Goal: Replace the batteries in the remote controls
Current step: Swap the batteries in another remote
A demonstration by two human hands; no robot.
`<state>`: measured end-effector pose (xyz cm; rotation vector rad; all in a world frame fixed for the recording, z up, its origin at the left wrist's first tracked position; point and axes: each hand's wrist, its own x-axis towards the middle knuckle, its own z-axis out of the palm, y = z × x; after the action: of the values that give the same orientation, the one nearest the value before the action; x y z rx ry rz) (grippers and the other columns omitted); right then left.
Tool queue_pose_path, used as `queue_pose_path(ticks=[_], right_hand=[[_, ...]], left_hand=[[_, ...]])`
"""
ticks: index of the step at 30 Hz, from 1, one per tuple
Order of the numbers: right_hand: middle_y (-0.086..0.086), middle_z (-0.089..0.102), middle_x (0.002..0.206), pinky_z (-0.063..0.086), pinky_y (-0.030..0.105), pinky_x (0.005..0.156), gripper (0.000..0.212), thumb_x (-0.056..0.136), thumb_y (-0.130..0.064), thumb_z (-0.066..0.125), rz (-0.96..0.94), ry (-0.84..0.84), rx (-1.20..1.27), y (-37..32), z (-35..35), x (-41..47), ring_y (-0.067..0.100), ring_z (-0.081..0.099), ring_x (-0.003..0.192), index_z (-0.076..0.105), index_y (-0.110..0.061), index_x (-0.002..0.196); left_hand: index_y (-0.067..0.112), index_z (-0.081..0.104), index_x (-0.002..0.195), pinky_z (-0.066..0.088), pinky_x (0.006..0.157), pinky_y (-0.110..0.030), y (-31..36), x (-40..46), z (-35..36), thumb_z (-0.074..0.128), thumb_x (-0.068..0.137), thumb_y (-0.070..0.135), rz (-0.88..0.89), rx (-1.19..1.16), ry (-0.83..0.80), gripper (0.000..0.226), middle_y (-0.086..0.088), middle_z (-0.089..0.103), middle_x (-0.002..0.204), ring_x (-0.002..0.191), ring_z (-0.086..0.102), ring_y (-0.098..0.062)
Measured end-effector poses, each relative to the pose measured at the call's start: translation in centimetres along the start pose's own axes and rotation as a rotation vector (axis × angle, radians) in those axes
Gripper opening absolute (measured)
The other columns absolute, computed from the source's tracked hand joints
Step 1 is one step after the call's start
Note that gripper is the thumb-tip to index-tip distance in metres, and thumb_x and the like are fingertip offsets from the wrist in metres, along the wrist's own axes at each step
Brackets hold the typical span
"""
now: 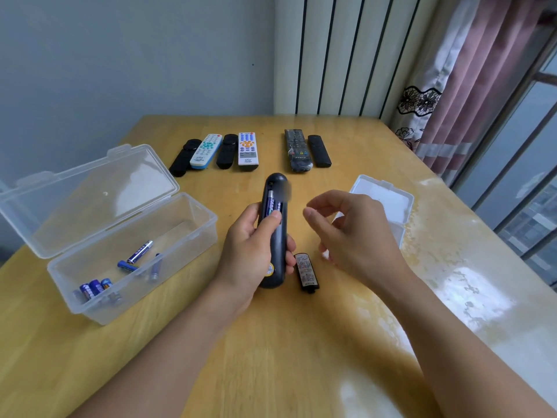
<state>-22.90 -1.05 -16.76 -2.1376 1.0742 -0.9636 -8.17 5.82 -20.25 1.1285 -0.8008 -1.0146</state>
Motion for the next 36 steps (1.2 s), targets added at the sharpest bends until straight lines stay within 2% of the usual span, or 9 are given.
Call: queue_pose_path(ticks=[3,7,13,16,19,23,28,32,36], right_hand=[[-0.007,0.071,0.089,0.048,0.021,0.056,0.016,0.098,-0.031,0.061,-0.066,-0.222,-0.298,-0.7,0.9,-1.0,0.002,0.06,0.057,0.069,-0.024,0.108],[-0.001,0.058,0.1,0.052,0.036,0.076,0.021,0.096,-0.034,0.06,-0.023,-0.437,-0.52,-1.1,2.4,-1.9,0.022,0.062,0.088,0.063,-0.02,0.112],[-0.004,0.042,0.09,0.029,0.022,0.052,0.012,0.092,-0.032,0.059,0.033,-0.476,-0.539,-1.1,2.4,-2.2,0.018,0.055,0.076,0.057,-0.022,0.097],[-0.004,0.055,0.097,0.031,0.017,0.05,0.021,0.082,-0.027,0.065,0.033,-0.476,-0.437,-1.5,1.9,-2.2,0.013,0.055,0.077,0.062,-0.025,0.103],[-0.003,0.066,0.077,0.039,0.019,0.045,0.008,0.077,-0.026,0.068,-0.012,-0.404,-0.394,-1.8,1.6,-2.3,0.012,0.053,0.055,0.066,-0.023,0.083],[-0.005,0.072,0.075,0.05,0.02,0.052,0.017,0.077,-0.033,0.074,0.013,-0.252,-0.309,-1.8,0.8,-2.1,0.008,0.064,0.064,0.073,-0.027,0.093],[-0.002,0.069,0.07,0.05,0.025,0.047,0.027,0.086,-0.005,0.073,0.14,0.0,0.269,-1.5,-0.3,-1.0,0.01,0.059,0.045,0.073,-0.019,0.109],[0.006,0.075,0.082,0.06,0.024,0.068,0.021,0.093,-0.004,0.067,0.39,-0.063,0.946,-2.0,0.2,-0.9,0.018,0.07,0.069,0.072,-0.006,0.113],[0.01,0.078,0.102,0.056,0.02,0.065,0.025,0.092,-0.008,0.068,0.552,-0.139,1.179,-1.8,0.8,-1.1,0.014,0.075,0.083,0.066,-0.004,0.117]], left_hand=[[0.02,0.065,0.1,0.049,0.045,-0.029,0.4,0.3,-0.8,0.054,0.104,0.025,-0.029,-0.043,0.036,0.013,-0.013,0.063,0.064,0.048,0.056,-0.024],[0.026,0.068,0.099,0.05,0.047,-0.03,0.4,0.4,-1.2,0.058,0.101,0.029,-0.035,-0.013,0.035,0.011,-0.015,0.064,0.066,0.05,0.057,-0.024],[0.024,0.064,0.102,0.052,0.048,-0.03,-0.4,0.5,-1.0,0.055,0.104,0.028,-0.018,0.052,0.051,0.01,-0.011,0.066,0.067,0.052,0.061,-0.022],[0.02,0.062,0.101,0.052,0.048,-0.03,-0.8,0.6,-0.7,0.054,0.104,0.028,-0.025,0.094,0.069,0.012,-0.009,0.065,0.066,0.052,0.061,-0.023],[0.017,0.06,0.097,0.051,0.049,-0.031,-1.0,0.6,-0.5,0.05,0.105,0.029,-0.042,0.105,0.083,0.017,-0.01,0.065,0.066,0.054,0.061,-0.025],[0.016,0.058,0.094,0.049,0.044,-0.029,-0.6,0.5,-0.6,0.041,0.108,0.029,-0.024,0.053,0.108,0.026,-0.011,0.063,0.065,0.048,0.058,-0.024],[0.022,0.06,0.106,0.054,0.05,-0.035,-0.3,0.3,-0.7,0.036,0.11,0.027,0.016,0.014,0.073,0.025,-0.012,0.066,0.072,0.057,0.062,-0.026],[0.024,0.053,0.12,0.057,0.059,-0.039,-0.4,-0.3,0.2,0.035,0.111,0.024,0.015,-0.051,-0.043,0.021,-0.013,0.066,0.085,0.066,0.065,-0.026],[0.032,0.045,0.127,0.056,0.068,-0.03,-0.8,-1.1,0.9,0.034,0.109,0.035,0.059,0.045,-0.149,0.021,-0.007,0.069,0.095,0.076,0.065,-0.02]])
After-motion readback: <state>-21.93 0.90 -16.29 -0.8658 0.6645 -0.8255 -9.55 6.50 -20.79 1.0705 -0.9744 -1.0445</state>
